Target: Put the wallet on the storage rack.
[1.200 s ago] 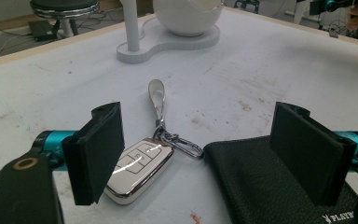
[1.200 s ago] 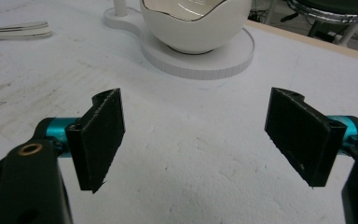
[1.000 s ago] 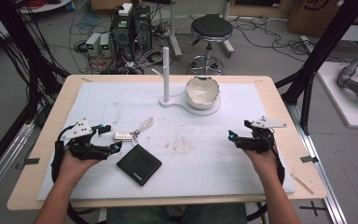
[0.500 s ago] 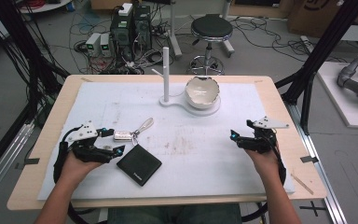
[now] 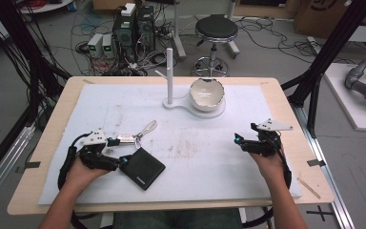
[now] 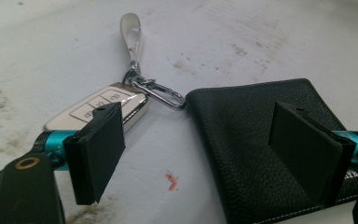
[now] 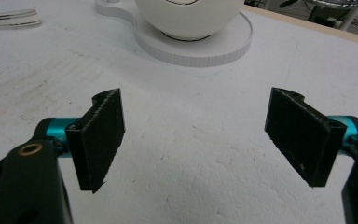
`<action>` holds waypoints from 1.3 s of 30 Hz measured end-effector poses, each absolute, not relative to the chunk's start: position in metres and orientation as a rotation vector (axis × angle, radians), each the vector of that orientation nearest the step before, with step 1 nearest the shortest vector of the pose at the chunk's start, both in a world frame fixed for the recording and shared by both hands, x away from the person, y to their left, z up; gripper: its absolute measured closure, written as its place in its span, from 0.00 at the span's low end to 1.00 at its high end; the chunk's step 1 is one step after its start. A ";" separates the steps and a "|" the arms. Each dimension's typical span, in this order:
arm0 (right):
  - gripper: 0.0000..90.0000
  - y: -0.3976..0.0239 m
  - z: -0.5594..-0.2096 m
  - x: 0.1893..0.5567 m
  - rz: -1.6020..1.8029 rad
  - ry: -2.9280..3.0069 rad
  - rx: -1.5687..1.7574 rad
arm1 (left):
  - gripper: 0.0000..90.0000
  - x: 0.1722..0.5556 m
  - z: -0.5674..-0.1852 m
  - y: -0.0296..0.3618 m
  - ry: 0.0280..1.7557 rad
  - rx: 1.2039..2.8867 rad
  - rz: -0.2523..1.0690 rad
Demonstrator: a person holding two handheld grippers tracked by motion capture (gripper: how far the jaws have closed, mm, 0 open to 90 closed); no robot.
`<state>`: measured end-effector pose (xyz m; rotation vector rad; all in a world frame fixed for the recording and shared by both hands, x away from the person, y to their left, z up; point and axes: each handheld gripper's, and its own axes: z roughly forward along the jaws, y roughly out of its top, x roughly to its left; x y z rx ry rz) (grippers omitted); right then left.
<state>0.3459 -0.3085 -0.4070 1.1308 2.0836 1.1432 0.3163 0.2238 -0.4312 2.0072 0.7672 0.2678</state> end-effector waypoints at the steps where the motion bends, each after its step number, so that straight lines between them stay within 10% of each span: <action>1: 0.22 -0.308 -0.407 0.346 1.143 2.087 1.139 | 0.20 0.317 -0.432 0.222 0.763 2.023 0.258; 16: 0.22 -0.308 -0.408 0.345 1.128 2.104 1.133 | 0.23 0.325 -0.449 0.202 0.788 2.106 0.093; 39: 0.22 -0.303 -0.408 0.343 1.112 2.125 1.119 | 0.76 0.321 -0.442 0.205 0.748 2.140 0.094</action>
